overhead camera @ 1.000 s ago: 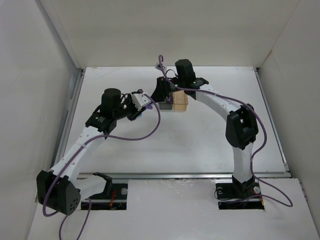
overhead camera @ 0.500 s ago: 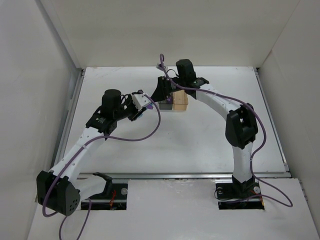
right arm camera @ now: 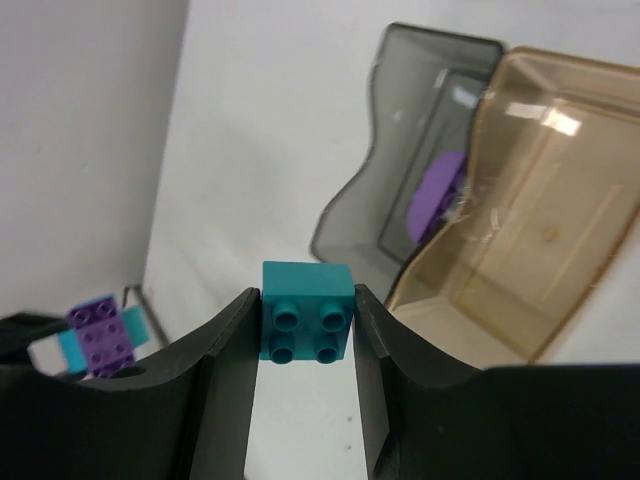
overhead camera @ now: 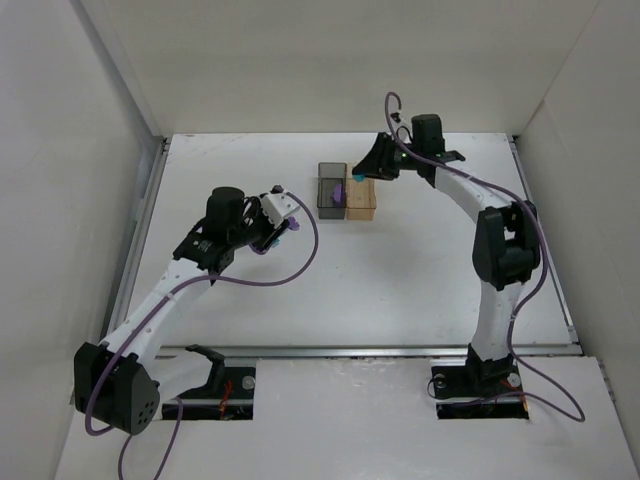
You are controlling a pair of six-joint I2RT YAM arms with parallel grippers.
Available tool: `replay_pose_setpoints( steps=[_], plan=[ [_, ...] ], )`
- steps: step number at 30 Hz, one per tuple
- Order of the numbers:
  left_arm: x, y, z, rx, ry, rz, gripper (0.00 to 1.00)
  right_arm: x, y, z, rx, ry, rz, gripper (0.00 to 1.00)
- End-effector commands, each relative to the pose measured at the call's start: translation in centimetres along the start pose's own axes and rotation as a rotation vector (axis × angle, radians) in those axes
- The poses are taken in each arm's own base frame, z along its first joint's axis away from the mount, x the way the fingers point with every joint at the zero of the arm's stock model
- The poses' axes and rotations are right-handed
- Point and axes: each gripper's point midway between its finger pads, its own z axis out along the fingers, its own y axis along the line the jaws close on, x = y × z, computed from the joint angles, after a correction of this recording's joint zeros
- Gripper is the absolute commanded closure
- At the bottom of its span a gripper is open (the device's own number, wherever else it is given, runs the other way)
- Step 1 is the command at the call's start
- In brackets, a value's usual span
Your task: Sort the legos into containers by color
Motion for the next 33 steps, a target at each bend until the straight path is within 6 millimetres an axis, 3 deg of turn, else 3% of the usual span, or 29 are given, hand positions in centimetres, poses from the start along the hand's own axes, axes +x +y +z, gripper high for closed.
replay_pose_setpoints(
  steps=[1, 2, 5, 6, 9, 10, 11, 13, 15, 18, 21, 23, 27, 28, 29, 33],
  plan=[
    [-0.9, 0.5, -0.2, -0.021, -0.028, -0.012, 1.00, -1.1, -0.8, 0.9, 0.171, -0.086, -0.017, 1.00],
    [-0.9, 0.5, -0.2, -0.021, -0.028, -0.012, 1.00, -1.6, -2.0, 0.8, 0.242, -0.103, -0.019, 1.00],
    [-1.1, 0.6, -0.2, -0.025, -0.035, 0.000, 1.00, -0.6, -6.6, 0.7, 0.440, -0.071, 0.000, 1.00],
    [-1.3, 0.8, 0.0, -0.025, -0.035, 0.000, 1.00, -0.9, -6.6, 0.8, 0.443, -0.066, -0.009, 0.85],
    [-1.3, 0.8, 0.0, -0.025, -0.035, 0.000, 1.00, -0.1, -7.5, 1.0, 0.464, -0.021, -0.024, 0.59],
    [-1.5, 0.9, 0.0, -0.030, -0.044, 0.003, 1.00, -0.1, -7.5, 0.6, 0.480, -0.022, -0.032, 0.43],
    [-1.5, 0.9, 0.0, -0.030, -0.044, 0.003, 1.00, -0.2, -7.6, 0.6, 0.488, -0.026, -0.033, 0.34],
    [-1.5, 0.9, 0.0, -0.030, -0.044, 0.003, 1.00, -0.5, -6.9, 0.0, 0.482, -0.035, -0.050, 0.14],
    [-1.6, 0.8, 0.0, -0.021, -0.049, 0.004, 1.00, -1.2, -4.6, -0.3, 0.394, -0.043, -0.109, 0.01],
    [-2.2, 0.6, -0.1, -0.007, -0.066, 0.007, 1.00, -1.8, 0.3, -0.4, 0.295, -0.042, -0.309, 0.00],
    [-2.8, 0.5, -0.1, 0.006, -0.085, 0.021, 1.00, -0.3, 5.3, -0.4, 0.190, -0.014, -0.495, 0.00],
    [-3.5, 0.7, -0.2, 0.006, -0.107, 0.039, 1.00, 2.8, 9.1, -0.4, -0.051, 0.062, -0.508, 0.00],
    [-5.5, 1.2, -0.6, -0.002, -0.178, 0.116, 1.00, 5.6, 16.0, -1.9, -0.455, 0.129, -0.492, 0.00],
    [-6.0, 1.2, -0.8, 0.001, -0.199, 0.133, 1.00, 6.3, 16.1, -1.2, -0.482, 0.162, -0.469, 0.00],
    [-6.1, 1.0, -0.8, 0.009, -0.205, 0.145, 1.00, 7.5, 17.4, -1.0, -0.534, 0.199, -0.477, 0.00],
    [-7.2, 1.1, -1.4, 0.009, -0.251, 0.209, 1.00, 9.3, 18.6, 0.7, -0.567, 0.244, -0.477, 0.00]
  ],
)
